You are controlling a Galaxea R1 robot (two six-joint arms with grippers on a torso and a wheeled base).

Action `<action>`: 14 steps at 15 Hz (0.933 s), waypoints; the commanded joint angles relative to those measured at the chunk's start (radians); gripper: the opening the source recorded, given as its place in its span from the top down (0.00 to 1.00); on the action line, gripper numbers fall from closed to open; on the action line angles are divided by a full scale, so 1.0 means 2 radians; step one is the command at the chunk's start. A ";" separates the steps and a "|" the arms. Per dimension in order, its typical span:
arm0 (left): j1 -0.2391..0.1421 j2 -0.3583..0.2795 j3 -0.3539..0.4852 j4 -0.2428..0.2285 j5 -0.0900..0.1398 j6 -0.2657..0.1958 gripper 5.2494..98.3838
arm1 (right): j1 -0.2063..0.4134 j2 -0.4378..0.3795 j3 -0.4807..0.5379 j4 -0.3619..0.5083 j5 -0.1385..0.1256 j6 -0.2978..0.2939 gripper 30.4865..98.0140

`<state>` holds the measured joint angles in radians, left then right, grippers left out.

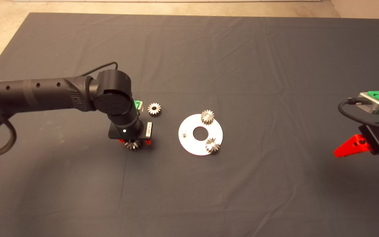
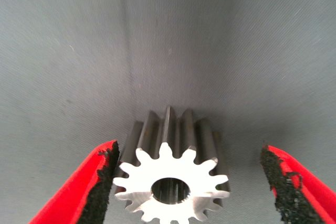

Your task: Remove an incorrectly installed larger gear and replace it with the correct smaller gear

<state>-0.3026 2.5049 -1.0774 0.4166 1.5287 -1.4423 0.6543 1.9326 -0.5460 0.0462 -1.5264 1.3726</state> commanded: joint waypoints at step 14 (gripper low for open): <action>-0.059 0.030 -0.028 -0.019 0.065 0.032 0.26 | 0.013 -0.004 0.002 0.018 0.000 -0.001 0.25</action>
<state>-0.3640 2.5296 -1.0815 0.4147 1.5234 -1.4162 0.6596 1.9326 -0.5464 0.0462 -1.5260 1.3726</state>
